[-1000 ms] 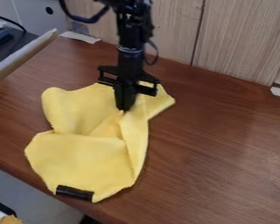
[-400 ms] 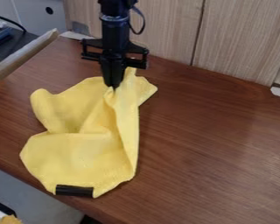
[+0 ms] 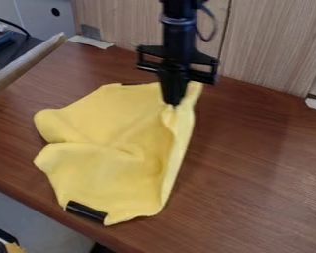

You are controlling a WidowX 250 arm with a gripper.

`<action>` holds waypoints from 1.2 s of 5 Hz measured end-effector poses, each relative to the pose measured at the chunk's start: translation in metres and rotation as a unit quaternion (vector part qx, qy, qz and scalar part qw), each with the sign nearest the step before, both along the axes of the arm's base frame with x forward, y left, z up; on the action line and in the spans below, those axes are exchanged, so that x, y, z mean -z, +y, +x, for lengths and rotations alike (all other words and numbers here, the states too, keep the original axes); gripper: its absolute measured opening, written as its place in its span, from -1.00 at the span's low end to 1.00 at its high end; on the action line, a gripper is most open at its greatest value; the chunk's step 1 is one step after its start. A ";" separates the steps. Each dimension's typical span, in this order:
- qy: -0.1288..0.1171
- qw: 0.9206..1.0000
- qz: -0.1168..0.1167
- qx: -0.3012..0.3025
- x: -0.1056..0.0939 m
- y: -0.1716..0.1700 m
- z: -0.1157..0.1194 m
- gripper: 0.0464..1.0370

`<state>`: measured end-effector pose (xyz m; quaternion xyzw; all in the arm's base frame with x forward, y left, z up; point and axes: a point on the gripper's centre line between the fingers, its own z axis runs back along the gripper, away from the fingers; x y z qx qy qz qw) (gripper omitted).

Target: Unfold the cloth from middle to right

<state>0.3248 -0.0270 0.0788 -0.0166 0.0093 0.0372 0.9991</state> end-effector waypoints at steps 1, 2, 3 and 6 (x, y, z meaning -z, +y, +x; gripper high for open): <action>-0.012 1.000 -0.002 0.015 0.001 -0.022 0.002 -0.97; -0.006 1.000 0.005 0.023 0.025 -0.037 0.005 -0.97; 0.003 0.999 0.018 0.037 0.053 -0.050 0.005 -0.92; 0.009 0.998 0.053 0.041 0.069 -0.056 0.001 0.48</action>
